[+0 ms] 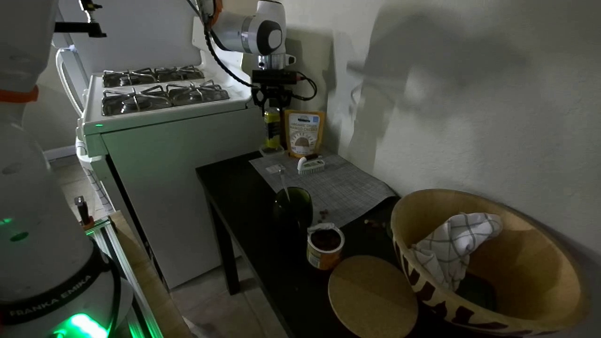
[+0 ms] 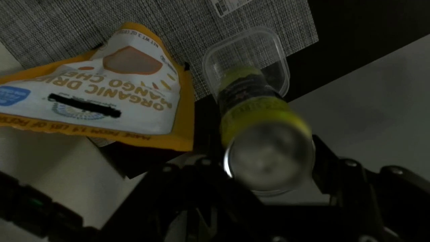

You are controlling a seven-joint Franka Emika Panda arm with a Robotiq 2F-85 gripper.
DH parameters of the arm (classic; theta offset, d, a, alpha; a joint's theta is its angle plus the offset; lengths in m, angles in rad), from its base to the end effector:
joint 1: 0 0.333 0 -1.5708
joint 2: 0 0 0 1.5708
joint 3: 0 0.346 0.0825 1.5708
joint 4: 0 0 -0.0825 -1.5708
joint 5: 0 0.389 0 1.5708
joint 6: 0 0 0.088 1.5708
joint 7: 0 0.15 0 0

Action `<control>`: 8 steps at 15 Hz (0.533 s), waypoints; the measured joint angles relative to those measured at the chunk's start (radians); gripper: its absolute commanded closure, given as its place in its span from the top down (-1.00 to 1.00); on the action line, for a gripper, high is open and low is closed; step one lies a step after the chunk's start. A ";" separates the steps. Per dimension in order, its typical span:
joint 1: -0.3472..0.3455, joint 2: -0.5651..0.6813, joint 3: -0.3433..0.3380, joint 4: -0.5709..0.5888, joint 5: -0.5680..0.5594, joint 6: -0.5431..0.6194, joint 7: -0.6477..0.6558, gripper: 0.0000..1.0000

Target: Put the can inside the container

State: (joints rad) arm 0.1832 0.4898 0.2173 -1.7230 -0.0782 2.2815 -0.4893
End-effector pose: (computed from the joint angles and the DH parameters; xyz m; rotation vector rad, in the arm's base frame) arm 0.6469 0.2544 0.2957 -2.7879 -1.3632 -0.1289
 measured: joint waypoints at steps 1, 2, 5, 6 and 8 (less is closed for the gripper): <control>0.003 0.007 0.001 0.004 0.000 0.000 0.000 -0.24; 0.005 0.013 0.001 0.009 0.000 0.000 0.000 -0.24; 0.011 0.030 0.001 0.021 0.000 -0.004 0.000 -0.24; 0.012 0.034 0.001 0.023 0.000 -0.005 0.000 -0.24; 0.012 0.040 0.001 0.023 0.000 -0.006 0.000 -0.24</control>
State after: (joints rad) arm 0.1951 0.5300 0.2186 -1.7001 -0.0783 2.2759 -0.4893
